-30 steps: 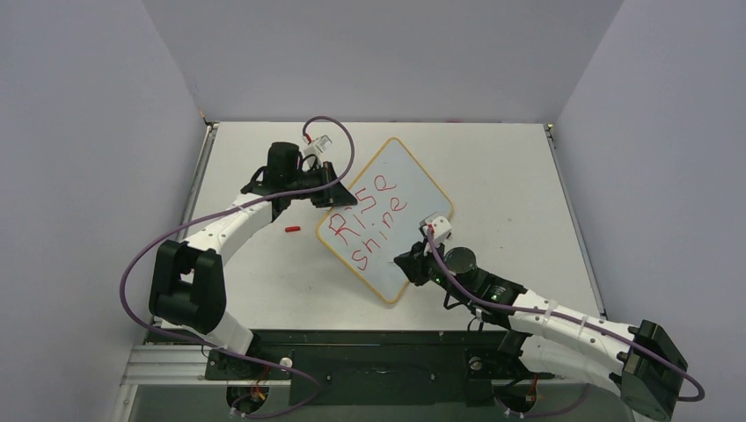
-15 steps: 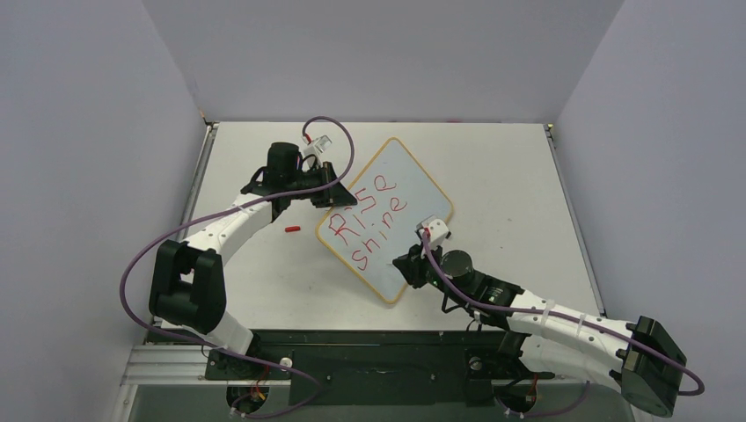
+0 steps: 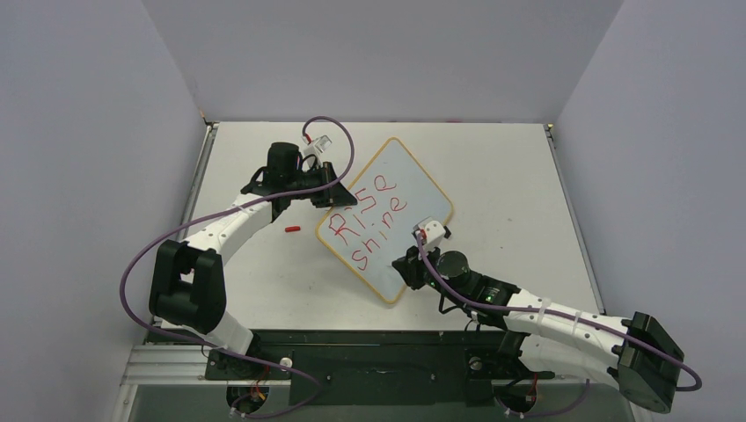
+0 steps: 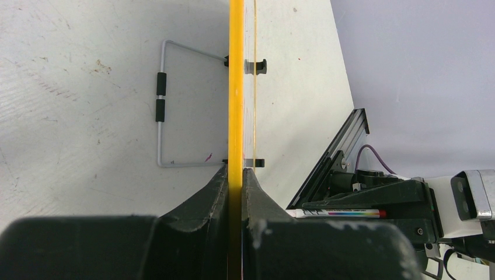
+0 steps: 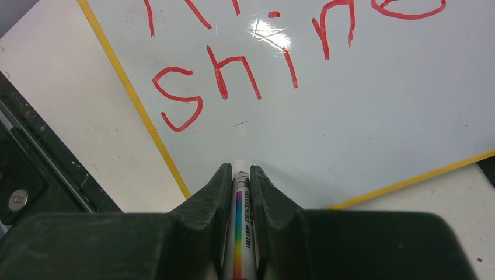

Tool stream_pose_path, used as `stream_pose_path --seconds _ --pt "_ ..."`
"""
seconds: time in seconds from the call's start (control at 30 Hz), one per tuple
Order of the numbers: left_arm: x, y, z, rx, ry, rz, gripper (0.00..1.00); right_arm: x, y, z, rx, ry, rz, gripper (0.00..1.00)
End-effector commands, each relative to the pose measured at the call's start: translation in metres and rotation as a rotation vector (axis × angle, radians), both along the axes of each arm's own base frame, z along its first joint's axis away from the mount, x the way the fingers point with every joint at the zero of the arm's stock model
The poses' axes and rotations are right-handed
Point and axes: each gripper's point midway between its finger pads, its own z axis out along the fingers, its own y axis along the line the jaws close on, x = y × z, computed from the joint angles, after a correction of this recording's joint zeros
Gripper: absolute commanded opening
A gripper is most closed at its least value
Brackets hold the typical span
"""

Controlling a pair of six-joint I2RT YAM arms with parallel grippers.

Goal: Write a sentence on the whiteboard

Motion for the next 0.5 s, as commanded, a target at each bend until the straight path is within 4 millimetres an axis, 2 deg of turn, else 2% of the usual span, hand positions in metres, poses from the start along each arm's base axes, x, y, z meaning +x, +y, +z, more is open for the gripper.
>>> stream_pose_path --seconds 0.0,0.47 --pt "0.021 0.005 0.013 0.003 -0.124 0.027 0.0 0.008 0.008 0.026 0.048 -0.061 -0.011 0.0" --pt "0.021 0.006 0.012 0.002 -0.122 0.028 0.0 0.008 0.019 0.027 0.052 -0.058 0.012 0.0"
